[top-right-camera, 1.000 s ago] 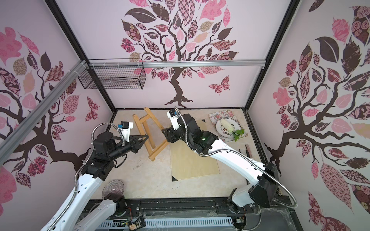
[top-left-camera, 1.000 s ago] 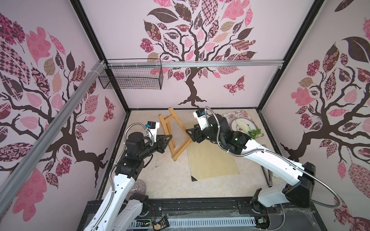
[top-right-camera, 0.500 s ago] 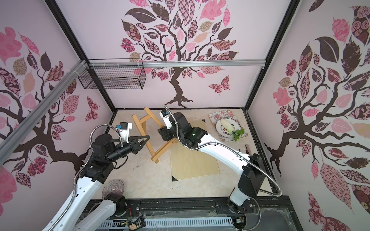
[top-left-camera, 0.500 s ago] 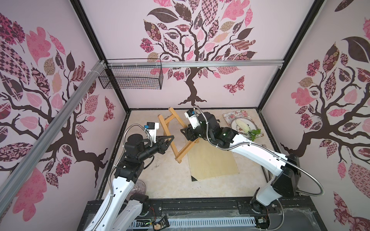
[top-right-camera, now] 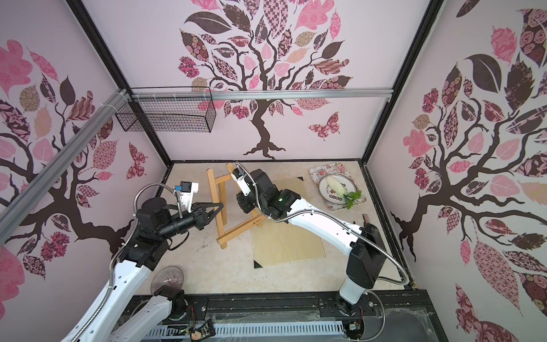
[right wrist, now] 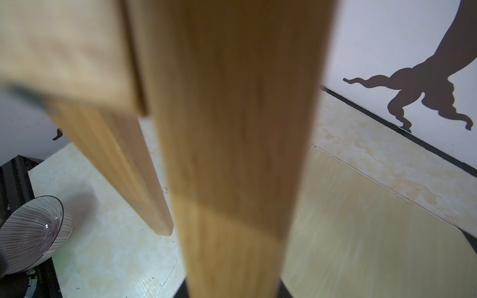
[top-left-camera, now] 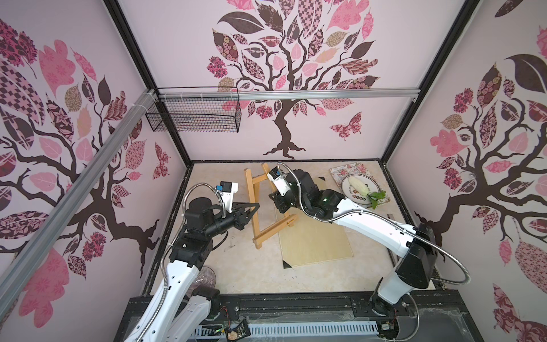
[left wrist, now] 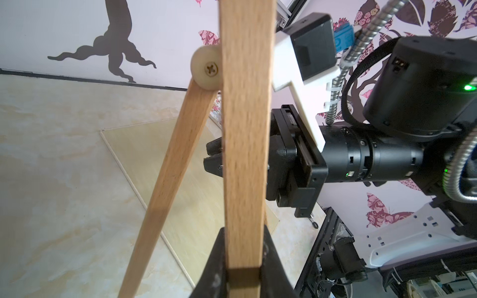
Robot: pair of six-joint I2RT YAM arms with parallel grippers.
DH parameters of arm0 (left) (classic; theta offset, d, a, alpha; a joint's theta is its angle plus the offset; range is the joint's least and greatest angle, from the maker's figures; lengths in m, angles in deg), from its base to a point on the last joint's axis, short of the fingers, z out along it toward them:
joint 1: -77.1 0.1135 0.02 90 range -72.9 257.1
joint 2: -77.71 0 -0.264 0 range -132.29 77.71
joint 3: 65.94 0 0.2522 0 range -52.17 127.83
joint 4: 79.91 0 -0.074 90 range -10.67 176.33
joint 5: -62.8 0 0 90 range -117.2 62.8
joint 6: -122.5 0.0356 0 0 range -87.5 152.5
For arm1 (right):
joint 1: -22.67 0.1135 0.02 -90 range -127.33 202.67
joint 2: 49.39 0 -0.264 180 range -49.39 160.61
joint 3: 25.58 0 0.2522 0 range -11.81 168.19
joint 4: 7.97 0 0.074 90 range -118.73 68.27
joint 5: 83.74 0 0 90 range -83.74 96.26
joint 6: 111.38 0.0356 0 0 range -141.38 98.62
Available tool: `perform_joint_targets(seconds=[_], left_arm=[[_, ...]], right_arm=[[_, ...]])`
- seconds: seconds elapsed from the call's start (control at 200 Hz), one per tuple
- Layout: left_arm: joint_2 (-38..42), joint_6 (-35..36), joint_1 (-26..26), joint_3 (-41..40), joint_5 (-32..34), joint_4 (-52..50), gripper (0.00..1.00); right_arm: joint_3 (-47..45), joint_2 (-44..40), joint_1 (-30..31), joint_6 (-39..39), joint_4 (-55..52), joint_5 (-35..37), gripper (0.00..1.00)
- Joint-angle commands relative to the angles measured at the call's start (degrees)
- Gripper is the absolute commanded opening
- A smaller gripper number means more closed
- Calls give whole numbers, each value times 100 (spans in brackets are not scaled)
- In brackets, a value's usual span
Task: Disassemble the easel
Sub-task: Fold up the easel.
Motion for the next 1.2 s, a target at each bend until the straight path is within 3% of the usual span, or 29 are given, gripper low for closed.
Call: perform_joint_targets(seconds=[0.0, 0.435, 0.545, 0.74, 0.885, 1.085, 1.196], left_arm=[[106, 266, -51, 205, -283, 270, 27], [563, 785, -46, 310, 533, -182, 84], [626, 861, -44, 199, 625, 129, 90], [170, 784, -55, 278, 394, 694, 87], [-264, 720, -49, 463, 77, 971, 72], [-520, 507, -51, 532, -295, 1289, 44], [-567, 415, -51, 442, -282, 1440, 42]], right_arm=[[-150, -411, 43, 102, 760, 191, 2], [-1191, -1220, 100, -347, 2567, 561, 0], [-1333, -1315, 122, -482, 2869, 434, 0], [-1596, -1471, 209, -609, 3357, 221, 0], [-1692, -1517, 262, -643, 3571, 259, 0], [-1515, -1417, 265, -550, 3420, 426, 0], [-1527, -1407, 267, -488, 3471, 389, 0]])
